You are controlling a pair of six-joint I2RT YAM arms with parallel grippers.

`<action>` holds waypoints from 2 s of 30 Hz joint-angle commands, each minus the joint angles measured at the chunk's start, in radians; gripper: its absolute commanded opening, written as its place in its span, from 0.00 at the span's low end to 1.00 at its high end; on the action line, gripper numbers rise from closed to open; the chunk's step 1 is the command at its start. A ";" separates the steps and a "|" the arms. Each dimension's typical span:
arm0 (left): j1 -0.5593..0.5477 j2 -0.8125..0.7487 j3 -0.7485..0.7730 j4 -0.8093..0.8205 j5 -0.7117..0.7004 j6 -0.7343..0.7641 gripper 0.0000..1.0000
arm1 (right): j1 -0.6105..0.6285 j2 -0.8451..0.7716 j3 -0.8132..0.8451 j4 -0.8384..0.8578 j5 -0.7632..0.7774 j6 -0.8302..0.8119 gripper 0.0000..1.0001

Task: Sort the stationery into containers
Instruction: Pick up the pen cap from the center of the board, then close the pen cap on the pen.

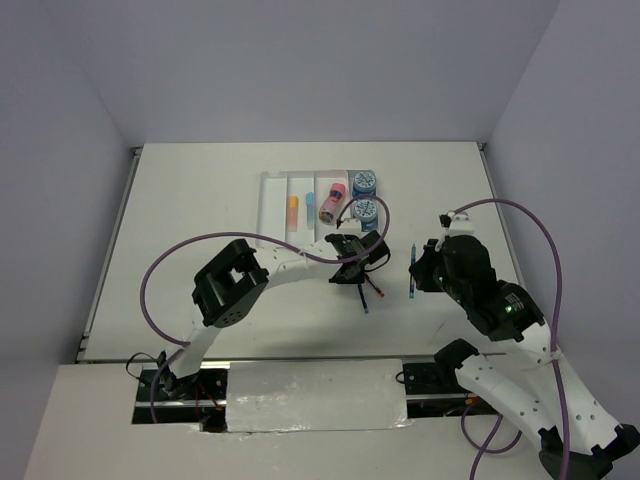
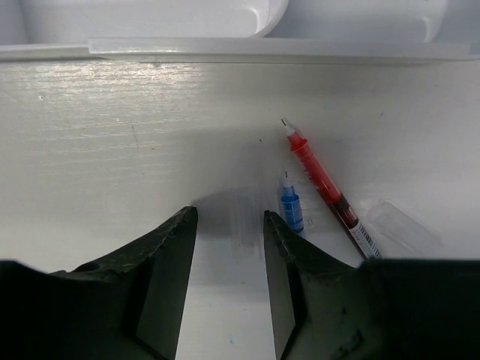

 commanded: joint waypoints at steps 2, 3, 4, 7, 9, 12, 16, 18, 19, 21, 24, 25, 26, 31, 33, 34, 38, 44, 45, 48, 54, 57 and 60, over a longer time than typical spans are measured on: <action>0.005 0.016 0.004 0.000 -0.003 -0.006 0.48 | -0.004 -0.014 0.001 0.016 -0.011 -0.016 0.00; 0.005 0.020 0.004 -0.008 -0.005 -0.007 0.46 | -0.004 -0.014 0.001 0.016 -0.011 -0.016 0.00; 0.005 0.022 0.001 -0.011 -0.002 -0.008 0.45 | -0.004 -0.014 0.002 0.016 -0.009 -0.016 0.00; 0.005 0.016 -0.020 -0.009 0.003 -0.020 0.45 | -0.003 -0.013 0.002 0.016 -0.012 -0.018 0.00; 0.005 0.008 -0.039 -0.011 0.003 -0.026 0.46 | -0.004 -0.009 0.001 0.016 -0.015 -0.018 0.00; 0.005 0.011 -0.042 -0.021 0.000 -0.030 0.46 | -0.006 -0.011 0.002 0.018 -0.017 -0.019 0.00; 0.005 0.022 -0.048 -0.014 0.008 -0.031 0.37 | -0.004 -0.013 0.001 0.021 -0.024 -0.021 0.00; 0.005 0.026 -0.053 -0.009 0.014 -0.033 0.31 | -0.006 -0.013 0.002 0.022 -0.029 -0.022 0.00; 0.005 0.028 -0.056 -0.003 0.021 -0.033 0.28 | -0.004 -0.014 0.001 0.022 -0.032 -0.025 0.00; 0.005 0.028 -0.065 0.000 0.026 -0.036 0.25 | -0.004 -0.014 0.004 0.022 -0.040 -0.027 0.00; 0.005 0.017 -0.082 0.005 0.028 -0.039 0.18 | -0.004 -0.017 0.002 0.028 -0.054 -0.032 0.00; 0.005 0.005 -0.086 0.002 0.025 -0.039 0.17 | -0.003 -0.017 0.001 0.031 -0.061 -0.035 0.00; 0.005 -0.004 -0.091 0.002 0.022 -0.042 0.16 | -0.004 -0.017 -0.001 0.034 -0.076 -0.036 0.00; 0.005 -0.126 -0.137 -0.006 -0.017 -0.046 0.14 | -0.004 -0.045 -0.042 0.121 -0.204 -0.041 0.00; 0.005 -0.176 -0.155 -0.020 -0.038 -0.049 0.14 | -0.003 -0.052 -0.091 0.169 -0.300 -0.033 0.00; 0.005 -0.235 -0.163 -0.023 -0.049 -0.051 0.13 | -0.004 -0.055 -0.110 0.226 -0.328 -0.029 0.00; 0.008 -0.416 -0.207 -0.008 -0.115 -0.017 0.13 | -0.001 -0.086 -0.244 0.417 -0.478 0.002 0.00; 0.026 -0.761 -0.389 0.234 -0.068 0.117 0.13 | 0.003 -0.129 -0.451 0.836 -0.705 0.140 0.00; 0.034 -0.804 -0.417 0.271 -0.037 0.118 0.13 | 0.006 -0.135 -0.482 0.970 -0.731 0.201 0.00; 0.043 -0.961 -0.543 0.441 0.041 0.119 0.14 | 0.040 -0.138 -0.565 1.178 -0.784 0.290 0.00; 0.043 -1.142 -0.712 0.736 0.141 0.119 0.14 | 0.193 -0.106 -0.570 1.277 -0.677 0.243 0.00; 0.043 -1.158 -0.735 0.787 0.172 0.127 0.14 | 0.242 -0.079 -0.543 1.286 -0.623 0.220 0.00; 0.043 -1.171 -0.767 0.856 0.202 0.133 0.14 | 0.253 -0.039 -0.520 1.304 -0.612 0.217 0.00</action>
